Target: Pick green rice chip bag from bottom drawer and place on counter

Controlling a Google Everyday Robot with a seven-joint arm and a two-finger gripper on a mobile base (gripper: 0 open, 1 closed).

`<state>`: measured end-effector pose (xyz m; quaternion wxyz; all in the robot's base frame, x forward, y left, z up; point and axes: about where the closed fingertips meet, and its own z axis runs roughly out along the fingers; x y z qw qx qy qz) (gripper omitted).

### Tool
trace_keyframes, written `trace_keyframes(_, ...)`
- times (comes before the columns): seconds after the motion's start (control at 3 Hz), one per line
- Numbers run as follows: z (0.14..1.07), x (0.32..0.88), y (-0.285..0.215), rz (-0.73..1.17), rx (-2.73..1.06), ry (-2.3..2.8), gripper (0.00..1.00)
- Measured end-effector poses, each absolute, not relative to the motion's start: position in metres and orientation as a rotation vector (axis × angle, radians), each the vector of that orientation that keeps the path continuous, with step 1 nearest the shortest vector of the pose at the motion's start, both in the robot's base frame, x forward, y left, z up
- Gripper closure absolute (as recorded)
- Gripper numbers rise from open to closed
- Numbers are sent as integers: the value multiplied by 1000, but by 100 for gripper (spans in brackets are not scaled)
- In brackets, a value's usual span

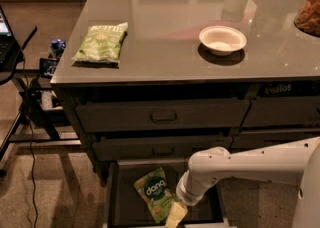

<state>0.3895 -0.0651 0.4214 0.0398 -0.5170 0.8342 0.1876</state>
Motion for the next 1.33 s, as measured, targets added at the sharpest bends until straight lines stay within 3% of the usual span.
trace_keyframes(1.33,365,414,-13,625,-1335,2586,0)
